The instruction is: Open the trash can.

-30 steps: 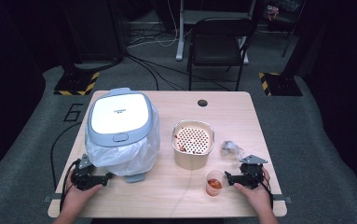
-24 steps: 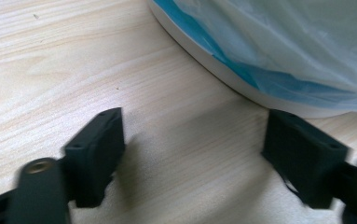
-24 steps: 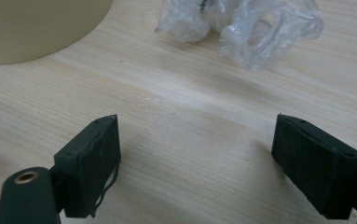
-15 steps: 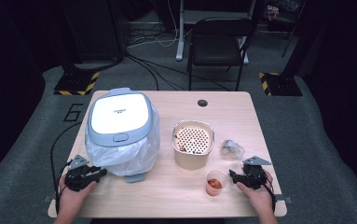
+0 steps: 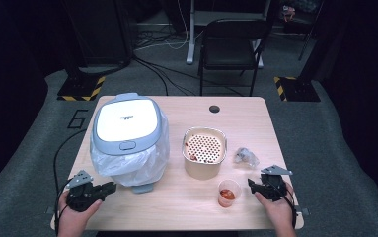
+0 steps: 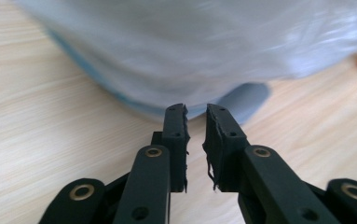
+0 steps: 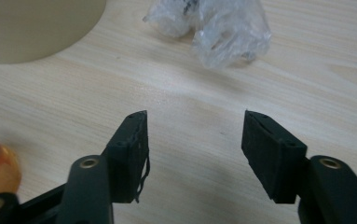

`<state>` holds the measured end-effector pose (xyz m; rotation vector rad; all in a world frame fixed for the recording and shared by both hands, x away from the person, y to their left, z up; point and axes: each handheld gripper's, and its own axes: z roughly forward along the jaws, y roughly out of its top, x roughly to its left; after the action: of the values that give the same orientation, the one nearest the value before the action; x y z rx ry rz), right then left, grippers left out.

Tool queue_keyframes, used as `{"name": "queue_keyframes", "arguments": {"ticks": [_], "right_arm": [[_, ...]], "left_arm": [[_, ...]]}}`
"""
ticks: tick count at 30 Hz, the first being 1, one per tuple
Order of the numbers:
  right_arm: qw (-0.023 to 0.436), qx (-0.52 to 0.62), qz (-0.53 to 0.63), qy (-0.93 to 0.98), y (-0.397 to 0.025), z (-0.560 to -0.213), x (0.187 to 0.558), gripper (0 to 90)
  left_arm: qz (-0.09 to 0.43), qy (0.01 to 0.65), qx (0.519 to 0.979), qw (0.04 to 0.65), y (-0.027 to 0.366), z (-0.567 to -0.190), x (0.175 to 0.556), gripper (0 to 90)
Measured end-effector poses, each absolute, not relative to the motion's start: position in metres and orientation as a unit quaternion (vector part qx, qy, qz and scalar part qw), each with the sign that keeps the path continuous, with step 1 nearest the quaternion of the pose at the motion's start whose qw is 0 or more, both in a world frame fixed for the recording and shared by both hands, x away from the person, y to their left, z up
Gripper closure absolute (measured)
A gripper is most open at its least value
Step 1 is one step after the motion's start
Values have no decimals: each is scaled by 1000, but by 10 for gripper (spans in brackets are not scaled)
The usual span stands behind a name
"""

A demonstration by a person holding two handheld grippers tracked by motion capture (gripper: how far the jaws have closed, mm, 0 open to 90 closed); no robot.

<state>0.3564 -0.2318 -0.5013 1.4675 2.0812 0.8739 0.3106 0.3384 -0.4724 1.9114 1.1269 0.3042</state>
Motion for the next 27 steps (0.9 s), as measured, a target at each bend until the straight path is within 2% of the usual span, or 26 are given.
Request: {"name": "queue_keyframes", "arguments": {"ticks": [5, 9, 14, 27], "right_arm": [[219, 532, 325, 751, -235, -488, 360, 354], [221, 519, 332, 756, -238, -473, 372, 294], [226, 507, 338, 760, -232, -462, 395, 276], [220, 507, 321, 769, -210, -464, 435, 237]], "left_arm": [[112, 438, 781, 430, 329, -471, 313, 792], [115, 422, 786, 437, 321, -478, 314, 785], [106, 425, 785, 438, 322, -484, 315, 756], [103, 430, 782, 439, 326, -487, 315, 767]]}}
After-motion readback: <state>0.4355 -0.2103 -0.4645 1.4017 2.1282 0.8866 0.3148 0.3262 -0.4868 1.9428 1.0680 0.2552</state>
